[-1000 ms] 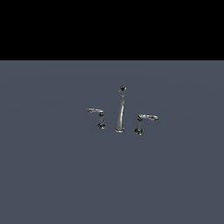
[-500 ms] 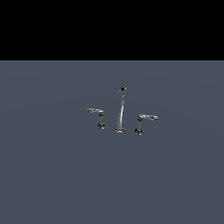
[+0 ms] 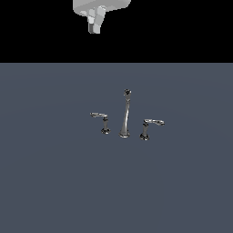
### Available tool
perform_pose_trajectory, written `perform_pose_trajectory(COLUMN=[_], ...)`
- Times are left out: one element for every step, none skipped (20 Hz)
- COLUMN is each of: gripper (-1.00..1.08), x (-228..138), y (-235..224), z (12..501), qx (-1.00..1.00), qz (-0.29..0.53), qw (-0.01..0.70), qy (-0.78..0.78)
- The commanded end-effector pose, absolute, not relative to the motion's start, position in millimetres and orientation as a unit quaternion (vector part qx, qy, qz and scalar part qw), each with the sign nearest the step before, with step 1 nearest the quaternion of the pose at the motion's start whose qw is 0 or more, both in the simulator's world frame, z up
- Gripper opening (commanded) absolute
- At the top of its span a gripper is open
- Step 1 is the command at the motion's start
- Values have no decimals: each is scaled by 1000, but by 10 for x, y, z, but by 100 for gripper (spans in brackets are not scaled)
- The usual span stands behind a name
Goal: Turn on the faucet by rotating a designated handle.
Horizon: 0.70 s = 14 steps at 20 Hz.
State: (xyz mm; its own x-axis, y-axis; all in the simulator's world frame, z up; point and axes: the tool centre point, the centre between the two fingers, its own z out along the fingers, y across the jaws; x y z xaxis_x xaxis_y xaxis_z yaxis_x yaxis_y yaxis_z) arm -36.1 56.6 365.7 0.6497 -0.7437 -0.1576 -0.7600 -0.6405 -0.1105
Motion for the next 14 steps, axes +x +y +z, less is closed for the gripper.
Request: perform_pose_trajectory(gripper=[-100,-100,-100,-100,-100,-100,-100,-100,-100,-100,-100,-100,-100,-100], x=[-223,-171,-119,-69,-21,27,73,119,163,205,247,287,326,364], y=[602,614,627,639,650,662,672,683,693,702,711,720,728,735], z=[3483,3411,3339,3265,3190,3115,3038,2961,2882,2803,2723,2643,2561,2479], qx=[-888,-881,-875,-868,-860,-853,-846,-838,-830,-822,-814,-806,-797,-789], qz=[53,54,55,56,57,58,58,59,59,59,59,58,58,57], qw=[81,80,78,76,75,73,70,68,66,63,61,58,56,53], qy=[449,462,475,488,501,513,526,538,551,563,575,587,598,610])
